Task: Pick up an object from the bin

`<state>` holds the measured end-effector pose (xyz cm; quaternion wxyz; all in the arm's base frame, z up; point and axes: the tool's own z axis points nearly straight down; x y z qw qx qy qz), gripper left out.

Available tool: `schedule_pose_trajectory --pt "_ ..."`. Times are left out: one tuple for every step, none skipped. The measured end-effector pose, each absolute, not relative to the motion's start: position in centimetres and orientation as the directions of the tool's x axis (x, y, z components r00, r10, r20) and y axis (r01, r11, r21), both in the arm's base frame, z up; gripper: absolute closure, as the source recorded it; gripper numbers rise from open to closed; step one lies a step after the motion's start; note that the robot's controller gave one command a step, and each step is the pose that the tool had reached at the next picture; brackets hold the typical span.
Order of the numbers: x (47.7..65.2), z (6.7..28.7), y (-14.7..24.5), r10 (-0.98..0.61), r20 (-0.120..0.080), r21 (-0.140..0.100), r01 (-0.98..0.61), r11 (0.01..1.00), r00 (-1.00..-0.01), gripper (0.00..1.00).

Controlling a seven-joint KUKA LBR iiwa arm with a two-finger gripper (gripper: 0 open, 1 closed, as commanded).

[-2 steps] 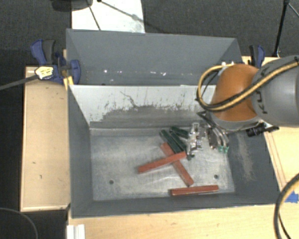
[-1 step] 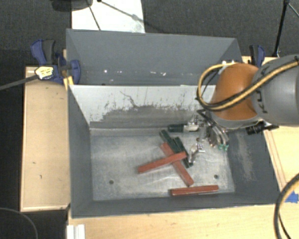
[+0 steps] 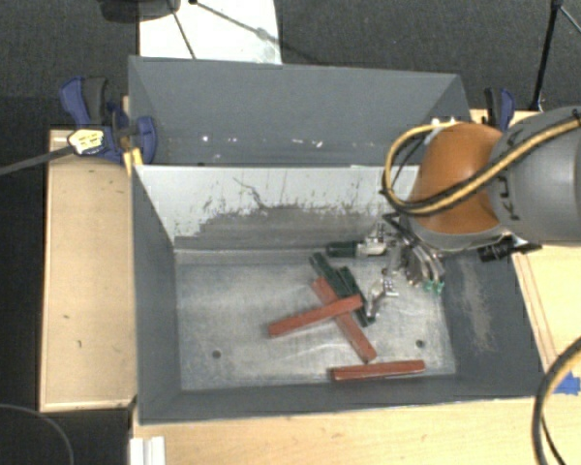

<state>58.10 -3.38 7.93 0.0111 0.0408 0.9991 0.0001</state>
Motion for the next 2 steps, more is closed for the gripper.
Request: schedule_pose_trajectory --pt "58.94 7.55 3.55 0.266 -0.01 0.002 0.266 0.964 -0.964 1.0" --pt "58.94 7.55 3.55 0.265 -0.01 0.002 0.265 0.964 -0.964 1.0"
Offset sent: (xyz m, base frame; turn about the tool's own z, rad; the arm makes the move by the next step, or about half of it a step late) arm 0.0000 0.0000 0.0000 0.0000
